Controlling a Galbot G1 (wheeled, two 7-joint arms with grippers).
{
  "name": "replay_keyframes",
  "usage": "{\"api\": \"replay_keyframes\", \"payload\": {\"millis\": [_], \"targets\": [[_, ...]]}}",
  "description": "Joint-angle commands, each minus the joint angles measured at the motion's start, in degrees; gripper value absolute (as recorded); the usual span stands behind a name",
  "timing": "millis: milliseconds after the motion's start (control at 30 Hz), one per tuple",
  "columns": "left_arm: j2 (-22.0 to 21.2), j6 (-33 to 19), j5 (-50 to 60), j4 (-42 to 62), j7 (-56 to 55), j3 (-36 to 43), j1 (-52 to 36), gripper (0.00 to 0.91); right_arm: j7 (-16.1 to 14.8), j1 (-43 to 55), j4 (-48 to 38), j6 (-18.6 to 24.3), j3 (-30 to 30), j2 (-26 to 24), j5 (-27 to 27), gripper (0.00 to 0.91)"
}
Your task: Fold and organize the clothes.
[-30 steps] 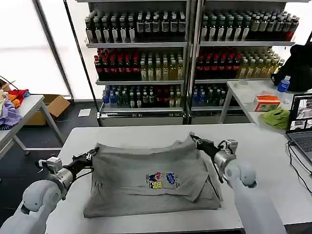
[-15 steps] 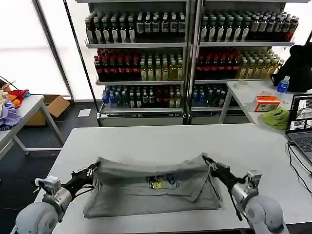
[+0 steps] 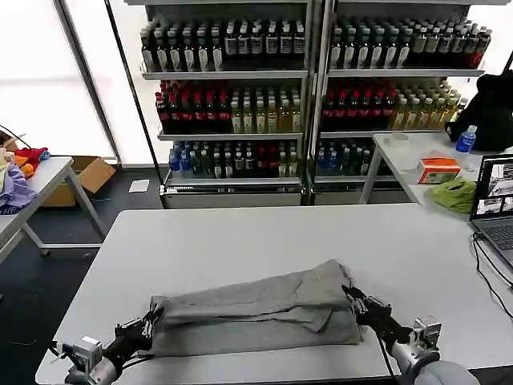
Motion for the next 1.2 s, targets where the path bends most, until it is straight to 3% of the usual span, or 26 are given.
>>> {"api": "replay_keyframes", "payload": {"millis": [33,100,133,233,267,300,467,600,900,1133,1167,1200], "targets": [[-3.1,0.1,3.0,-5.6,-1.6,-5.6,6.6,0.907,-0.9,-3.3,1.9,8.3,4.5,-0.5,-3.2,0.907],[-3.7,-0.8,2.2,-6.5,-3.2,-6.8,7.1,0.907,-2.0,-3.6,1.7,14.1,6.2,-0.9,-5.1,0.907],[-4.0,-0.9,2.1,-6.7,-3.6,-7.2,7.3,0.907,-2.1,-3.8,1.7,14.6,6.9,-1.0,-5.3,0.907],[-5.7,-3.4,0.6,-6.8,-7.5,-6.8,7.7,0.907,-2.2,-4.3,0.0,24.5,8.5,-0.8,-6.4,0.907],[-6.5,-4.7,0.9,-6.7,-8.9,-5.9,8.1,0.907,-2.4,-4.4,-1.6,29.6,8.9,-0.4,-6.8,0.907],[-7.5,-7.0,1.1,-6.3,-10.4,-4.1,8.4,0.907,-2.3,-4.8,-2.3,31.1,9.4,-0.1,-7.3,0.907],[-12.3,-12.7,0.7,-3.9,-13.4,3.7,8.5,0.907,-0.4,-6.5,-5.1,33.5,9.7,1.7,-7.7,0.907],[-14.5,-13.5,1.8,-2.4,-13.8,6.3,5.7,0.907,-0.4,-7.6,-5.4,33.7,10.0,2.3,-7.8,0.907],[-15.6,-13.2,2.6,4.4,-14.8,7.0,-2.0,0.907,-1.6,-8.6,-4.7,34.2,9.0,2.8,-9.2,0.907],[-15.4,-12.4,1.9,8.2,-14.2,6.7,-2.4,0.907,-2.2,-8.6,-4.7,34.0,9.3,1.8,-9.0,0.907],[-15.5,-12.5,2.1,8.4,-13.9,6.8,-2.3,0.897,-2.2,-8.6,-4.7,34.0,9.3,1.8,-8.9,0.907],[-15.5,-12.6,2.2,8.6,-13.6,6.8,-2.3,0.725,-2.2,-8.5,-4.8,34.0,9.3,1.8,-9.0,0.907]]}}
